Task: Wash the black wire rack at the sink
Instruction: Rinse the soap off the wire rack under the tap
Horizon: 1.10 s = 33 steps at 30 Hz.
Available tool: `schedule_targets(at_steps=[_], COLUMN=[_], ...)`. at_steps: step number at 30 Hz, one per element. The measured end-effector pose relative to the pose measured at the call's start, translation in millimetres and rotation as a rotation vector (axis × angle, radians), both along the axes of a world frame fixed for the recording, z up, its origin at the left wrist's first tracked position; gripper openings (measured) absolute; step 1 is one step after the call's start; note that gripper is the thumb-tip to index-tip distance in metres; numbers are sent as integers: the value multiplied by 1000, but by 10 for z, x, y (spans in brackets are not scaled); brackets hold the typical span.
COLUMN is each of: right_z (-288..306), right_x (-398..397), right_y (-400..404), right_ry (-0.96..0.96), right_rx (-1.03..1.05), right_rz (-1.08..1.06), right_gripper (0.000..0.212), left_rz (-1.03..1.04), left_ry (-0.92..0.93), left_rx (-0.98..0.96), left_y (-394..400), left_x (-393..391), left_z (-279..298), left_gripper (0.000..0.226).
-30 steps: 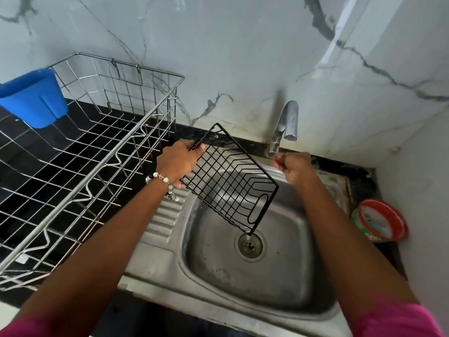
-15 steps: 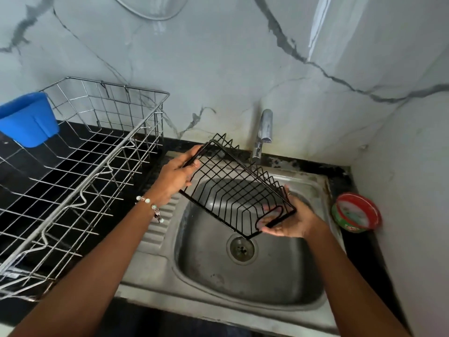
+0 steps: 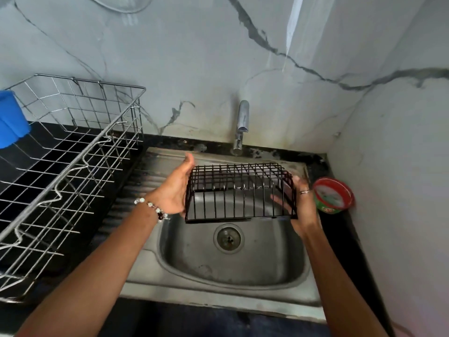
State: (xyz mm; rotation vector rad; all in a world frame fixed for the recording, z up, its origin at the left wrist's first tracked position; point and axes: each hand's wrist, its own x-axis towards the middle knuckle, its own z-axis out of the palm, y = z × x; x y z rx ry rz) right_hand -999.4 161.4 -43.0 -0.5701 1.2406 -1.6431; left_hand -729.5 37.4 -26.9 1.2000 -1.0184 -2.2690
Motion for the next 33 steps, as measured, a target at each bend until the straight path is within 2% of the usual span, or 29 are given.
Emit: schedule_targets(at_steps=[2, 3, 4, 5, 7, 8, 10, 11, 13, 15, 18, 21, 23, 25, 27, 30, 33], right_z=[-32, -54, -68, -94, -163, -183, -142, -98, 19, 227, 471, 399, 139, -122, -223, -181, -132], right_x=[33, 51, 74, 89, 76, 63, 50, 48, 48, 42, 63, 160, 273, 360, 402, 401, 427], right_y=[61, 83, 100, 110, 113, 109, 104, 91, 40, -27, -52, -1, 35, 67, 107, 131, 126], right_ry=[61, 100, 144, 193, 272, 280, 279, 283, 297, 327, 353, 375, 335, 295, 299, 302, 305], right_rx=[-55, -40, -5, 40, 150, 197, 252, 264, 245, 168, 1, -104, 23, 239, 328, 230, 81], right_rz=[-25, -18, -2, 24, 90, 118, 151, 147, 89, 19, -47, -85, -100, -95, -42, -61, -66], right_gripper=[55, 62, 66, 71, 81, 78, 53, 38, 24, 24, 29, 32, 31, 25, 22, 27, 32], left_rz=[-15, 21, 67, 103, 140, 147, 161, 170, 184, 222, 298, 354, 318, 265, 235, 258, 333], left_ry=[-103, -222, -328, -393, -430, -433, -422, -400, -347, -292, -207, -172, -240, -356, -421, -354, -286], left_rx=[38, 4, -42, -71, -51, -44, -77, -114, -187, -284, -408, -459, -393, -245, -164, -274, -363], left_y=[78, 109, 129, 157, 219, 240, 264, 249, 208, 140, 68, 160, 310, 438, 484, 390, 320], left_x=[-88, -121, -136, -148, -166, -168, -157, -146, -148, -174, -193, -130, -87, -40, 23, 93, 125], left_z=[-3, -5, -30, -65, -134, -158, -163, -146, -49, 115, 313, 167, -63, -247, -293, -224, -148], left_gripper=[94, 107, 111, 104, 73, 61, 53, 57, 85, 95, 85, 77, 60, 35, 25, 30, 51])
